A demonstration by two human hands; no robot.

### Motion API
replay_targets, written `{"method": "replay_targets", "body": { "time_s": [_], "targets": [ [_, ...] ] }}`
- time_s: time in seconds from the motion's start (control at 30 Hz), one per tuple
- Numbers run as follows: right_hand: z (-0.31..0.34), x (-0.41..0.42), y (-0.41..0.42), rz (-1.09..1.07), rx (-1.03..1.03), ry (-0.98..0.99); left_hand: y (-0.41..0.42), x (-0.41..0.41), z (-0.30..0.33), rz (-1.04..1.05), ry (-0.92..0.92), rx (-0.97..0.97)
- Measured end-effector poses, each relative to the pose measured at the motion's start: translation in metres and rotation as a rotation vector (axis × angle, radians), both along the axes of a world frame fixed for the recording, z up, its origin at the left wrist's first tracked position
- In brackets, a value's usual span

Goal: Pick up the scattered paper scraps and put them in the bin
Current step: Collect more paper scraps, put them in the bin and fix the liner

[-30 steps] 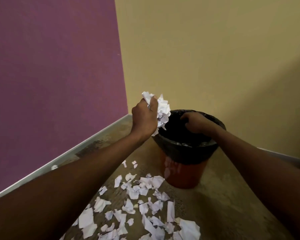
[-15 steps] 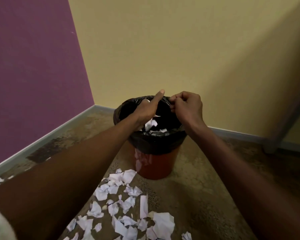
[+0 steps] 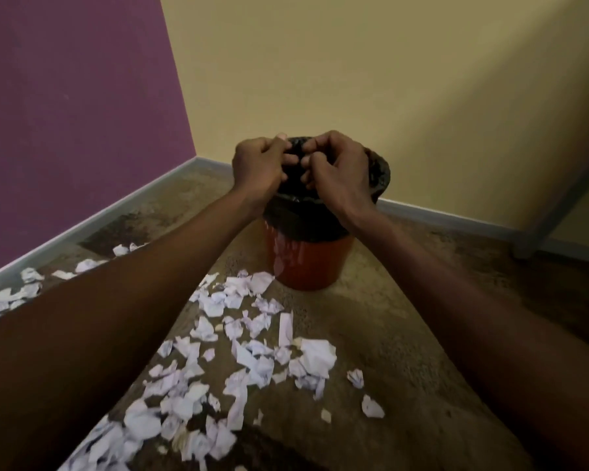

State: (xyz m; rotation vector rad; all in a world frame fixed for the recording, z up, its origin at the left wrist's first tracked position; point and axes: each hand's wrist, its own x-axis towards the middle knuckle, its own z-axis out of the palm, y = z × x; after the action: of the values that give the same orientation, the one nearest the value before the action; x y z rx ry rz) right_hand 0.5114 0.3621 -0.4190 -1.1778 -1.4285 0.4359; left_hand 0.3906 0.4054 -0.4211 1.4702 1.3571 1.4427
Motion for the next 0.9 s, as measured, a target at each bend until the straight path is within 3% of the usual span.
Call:
{"method": "replay_targets", "body": {
  "time_s": [0.1,0.2,0.33,0.47,0.6,0.67,0.8,0.9],
  "targets": [
    [-0.028,-0.007,-0.025,0.031,0.04,-0.076,-0.033,-0.019,-0.027,0.117,-0.033,0.025],
    [-0.078,-0.003,-0.051,0.086,-0.047,-0.189,-0.069,-0.041,-0.073,0.157,-0.049,-0.079],
    [-0.142,0.026,-0.069,0.279,-0.406,-0.471,-0.112,-0.069,-0.125,0.169,0.052,-0.218],
    [-0.175,0.056,-0.076,0.309,-0.665,-0.743,-0.145,-0.098,-0.171,0.171,0.214,-0.33],
    [-0.183,0.071,-0.091,0.448,-1.13,-1.048,-0.175,-0.126,-0.205,0.074,0.38,-0.346],
    [-0.198,0.077,-0.102,0.49,-1.212,-1.202,-0.191,-0.139,-0.218,-0.019,0.421,-0.359],
    [-0.234,0.074,-0.116,0.398,-1.131,-1.148,-0.219,-0.165,-0.243,-0.141,0.697,-0.321],
    [-0.232,0.064,-0.114,0.376,-1.02,-0.875,-0.239,-0.183,-0.257,-0.111,0.996,-0.286]
  ]
}}
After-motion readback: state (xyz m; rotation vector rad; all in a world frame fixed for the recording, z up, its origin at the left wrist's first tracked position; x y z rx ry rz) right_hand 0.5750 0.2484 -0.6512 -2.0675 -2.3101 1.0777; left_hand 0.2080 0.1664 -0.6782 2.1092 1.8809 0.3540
